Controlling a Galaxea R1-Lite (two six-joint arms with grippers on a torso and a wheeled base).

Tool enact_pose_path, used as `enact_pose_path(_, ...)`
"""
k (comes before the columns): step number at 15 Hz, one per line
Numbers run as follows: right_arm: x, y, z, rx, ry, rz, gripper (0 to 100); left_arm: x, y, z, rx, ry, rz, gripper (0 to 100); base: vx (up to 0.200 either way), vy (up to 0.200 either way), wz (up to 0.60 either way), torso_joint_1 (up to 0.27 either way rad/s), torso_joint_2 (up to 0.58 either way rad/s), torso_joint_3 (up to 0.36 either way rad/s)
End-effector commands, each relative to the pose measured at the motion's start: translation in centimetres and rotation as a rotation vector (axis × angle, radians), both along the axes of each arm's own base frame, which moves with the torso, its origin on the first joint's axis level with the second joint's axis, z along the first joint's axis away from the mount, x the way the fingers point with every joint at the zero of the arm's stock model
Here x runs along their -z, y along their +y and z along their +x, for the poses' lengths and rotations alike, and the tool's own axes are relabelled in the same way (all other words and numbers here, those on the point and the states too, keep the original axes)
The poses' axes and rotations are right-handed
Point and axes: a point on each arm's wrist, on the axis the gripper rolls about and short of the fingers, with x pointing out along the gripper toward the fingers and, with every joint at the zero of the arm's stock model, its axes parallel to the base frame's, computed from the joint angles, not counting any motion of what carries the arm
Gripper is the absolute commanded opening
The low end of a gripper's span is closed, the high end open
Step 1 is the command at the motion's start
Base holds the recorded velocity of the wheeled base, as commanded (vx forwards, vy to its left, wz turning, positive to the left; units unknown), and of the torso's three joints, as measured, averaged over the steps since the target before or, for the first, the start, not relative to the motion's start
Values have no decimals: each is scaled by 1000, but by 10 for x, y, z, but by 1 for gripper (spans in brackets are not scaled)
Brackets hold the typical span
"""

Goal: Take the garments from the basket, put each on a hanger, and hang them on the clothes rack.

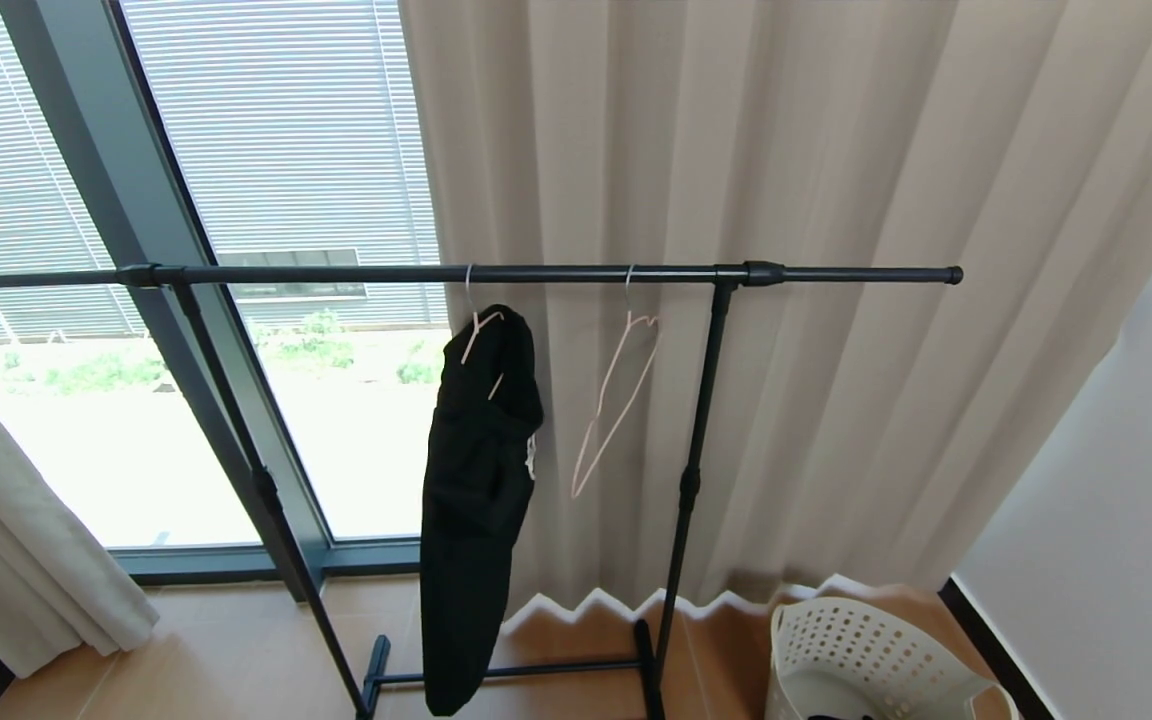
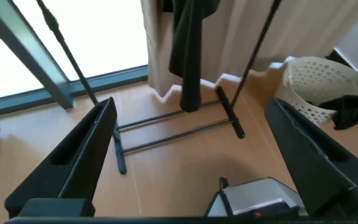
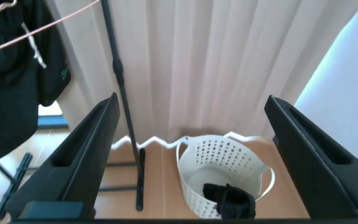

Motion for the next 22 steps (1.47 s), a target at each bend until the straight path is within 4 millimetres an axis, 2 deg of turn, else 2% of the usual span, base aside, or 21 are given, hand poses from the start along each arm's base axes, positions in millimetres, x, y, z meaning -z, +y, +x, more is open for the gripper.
enact_pose_path(1,1,0,-6,47,-62,9,100,1,2,-8,-38,-94,3,100,0,0,0,0,0,0)
enact_pose_path(3,1,1,-7,115,-77,4,100,2,2,-15,-127,-191,-5,100,0,0,0,0,0,0)
enact_pose_path(5,1,1,-8,115,-82,4,100,3,3,-15,-167,-193,-2,100,0,0,0,0,0,0)
enact_pose_path(9,1,3,-5,-34,-54,3,100,3,3,-15,-265,-189,14,100,0,0,0,0,0,0)
enact_pose_path(12,0,3,-7,-3,-85,3,100,3,3,-16,-312,-209,13,100,0,0,0,0,0,0)
enact_pose_path(14,2,4,-15,57,-172,4,100,5,2,-23,-302,-299,-4,100,0,0,0,0,0,0)
enact_pose_path(16,1,3,-15,101,-176,7,100,5,2,-23,-296,-298,-20,100,0,0,0,0,0,0)
enact_pose_path(19,1,4,-14,51,-174,4,100,4,0,-23,-205,-297,-69,100,0,0,0,0,0,0)
enact_pose_path(22,1,4,-14,41,-173,7,100,3,0,-23,-204,-298,-82,100,0,0,0,0,0,0)
